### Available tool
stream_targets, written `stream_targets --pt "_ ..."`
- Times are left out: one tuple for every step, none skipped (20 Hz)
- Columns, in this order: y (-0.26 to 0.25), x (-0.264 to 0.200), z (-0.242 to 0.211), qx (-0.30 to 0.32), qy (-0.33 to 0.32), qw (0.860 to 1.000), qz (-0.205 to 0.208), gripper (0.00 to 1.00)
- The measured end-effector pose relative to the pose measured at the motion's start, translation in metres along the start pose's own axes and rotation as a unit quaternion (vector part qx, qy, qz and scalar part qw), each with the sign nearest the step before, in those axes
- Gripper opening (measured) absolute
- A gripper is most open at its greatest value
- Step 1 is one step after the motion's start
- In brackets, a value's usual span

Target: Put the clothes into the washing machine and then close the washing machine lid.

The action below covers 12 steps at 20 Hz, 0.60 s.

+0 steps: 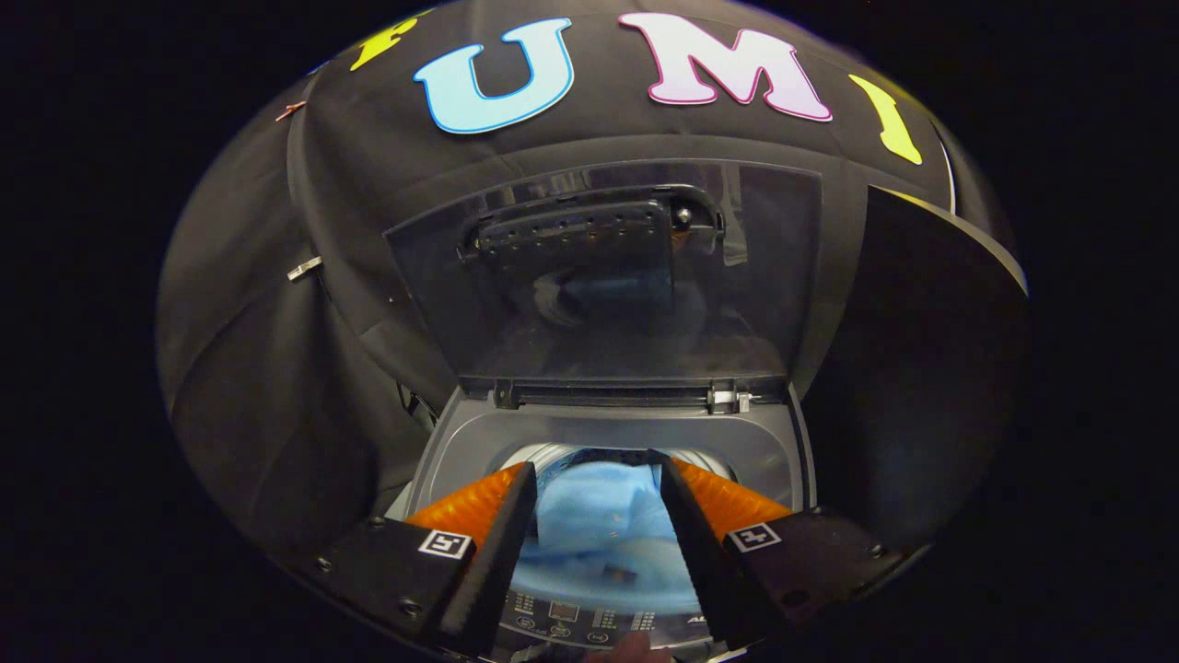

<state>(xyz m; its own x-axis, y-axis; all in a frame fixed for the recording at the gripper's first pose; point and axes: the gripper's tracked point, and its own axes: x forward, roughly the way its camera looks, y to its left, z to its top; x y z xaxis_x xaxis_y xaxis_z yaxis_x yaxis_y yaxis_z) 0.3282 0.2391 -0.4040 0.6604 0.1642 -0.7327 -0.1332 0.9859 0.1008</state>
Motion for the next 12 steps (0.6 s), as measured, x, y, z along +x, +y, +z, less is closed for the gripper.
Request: stream_targets --pt "0.001 -0.001 0.002 -0.005 -0.004 1.0 -0.001 0.86" --pt "0.002 -0.004 0.005 -0.015 -0.008 1.0 -0.003 0.87" --pt "0.001 -0.006 0.008 -0.024 -0.014 1.0 -0.009 0.89" --pt "0.003 -0.01 0.014 -0.03 -0.021 0.999 -0.011 0.93" --pt "0.007 -0.015 0.02 -0.035 -0.029 0.999 -0.008 0.97" --pt "0.012 -0.022 0.028 -0.038 -0.035 0.999 -0.001 0.98" --pt "0.017 -0.028 0.036 -0.04 -0.045 0.998 0.006 0.98" --pt "0.023 -0.034 0.045 -0.04 -0.055 0.998 0.014 0.99" --pt "0.028 -0.042 0.054 -0.04 -0.064 0.997 0.02 1.0" --pt "0.034 -0.049 0.063 -0.039 -0.075 0.996 0.029 0.99" --pt "0.039 -0.057 0.073 -0.036 -0.086 0.995 0.038 0.99" --pt "0.044 -0.065 0.085 -0.033 -0.098 0.994 0.046 0.99"
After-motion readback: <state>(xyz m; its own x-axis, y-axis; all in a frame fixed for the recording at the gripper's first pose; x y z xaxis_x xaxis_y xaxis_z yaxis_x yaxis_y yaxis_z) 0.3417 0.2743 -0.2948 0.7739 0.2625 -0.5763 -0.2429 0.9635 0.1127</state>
